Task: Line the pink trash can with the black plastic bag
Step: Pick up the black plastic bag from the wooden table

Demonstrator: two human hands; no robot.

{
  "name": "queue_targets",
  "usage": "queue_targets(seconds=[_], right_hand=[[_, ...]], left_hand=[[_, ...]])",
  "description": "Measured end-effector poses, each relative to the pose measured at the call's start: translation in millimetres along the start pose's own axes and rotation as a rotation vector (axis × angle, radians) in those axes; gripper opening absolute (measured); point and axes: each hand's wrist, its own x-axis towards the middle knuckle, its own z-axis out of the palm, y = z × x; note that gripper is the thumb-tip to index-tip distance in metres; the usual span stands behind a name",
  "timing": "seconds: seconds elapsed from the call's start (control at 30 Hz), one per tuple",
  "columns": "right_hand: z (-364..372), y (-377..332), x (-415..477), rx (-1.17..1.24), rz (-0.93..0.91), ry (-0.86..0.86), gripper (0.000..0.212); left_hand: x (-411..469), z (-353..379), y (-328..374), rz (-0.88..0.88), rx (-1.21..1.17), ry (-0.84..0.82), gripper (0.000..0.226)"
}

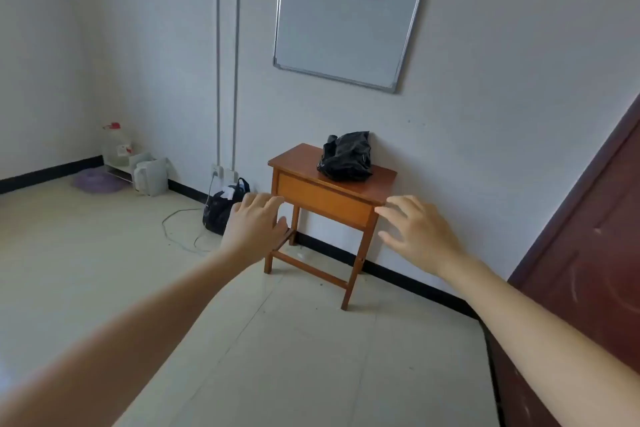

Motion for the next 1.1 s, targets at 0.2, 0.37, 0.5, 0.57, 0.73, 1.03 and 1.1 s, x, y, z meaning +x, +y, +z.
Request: queue_targets(seconds=[0.2, 0.37, 0.5, 0.57, 0.73, 1.03, 1.1], right_hand=[[68, 103, 15, 0.023, 0.126, -0.094, 0.041], [119, 200, 42, 0.049, 0.227, -0.094, 0.043], [149, 264, 75, 0.090, 0.234, -0.093, 0.042], [168, 286, 97, 0.122, 0.213, -0.087, 0.041], [228, 301, 152, 0.267, 0.121, -0.146, 0.040], [324, 330, 281, 0.397, 0.039, -0.182, 0.040], [341, 340, 312, 0.386, 0.019, -0.225, 0.040]], left_hand=[[78, 97, 38, 0.044, -0.045, -0.132, 0.042], [147, 165, 65, 0.018, -0.048, -0.148, 0.041], [202, 202, 85, -0.069, -0.100, -0.143, 0.040], [220, 221, 89, -0.148, -0.163, -0.112, 0.039], [242, 268, 74, -0.286, -0.241, -0.183, 0.041], [328, 335, 3, -0.521, -0.240, -0.184, 0.037], [350, 350, -10, -0.581, -0.262, -0.175, 0.038]])
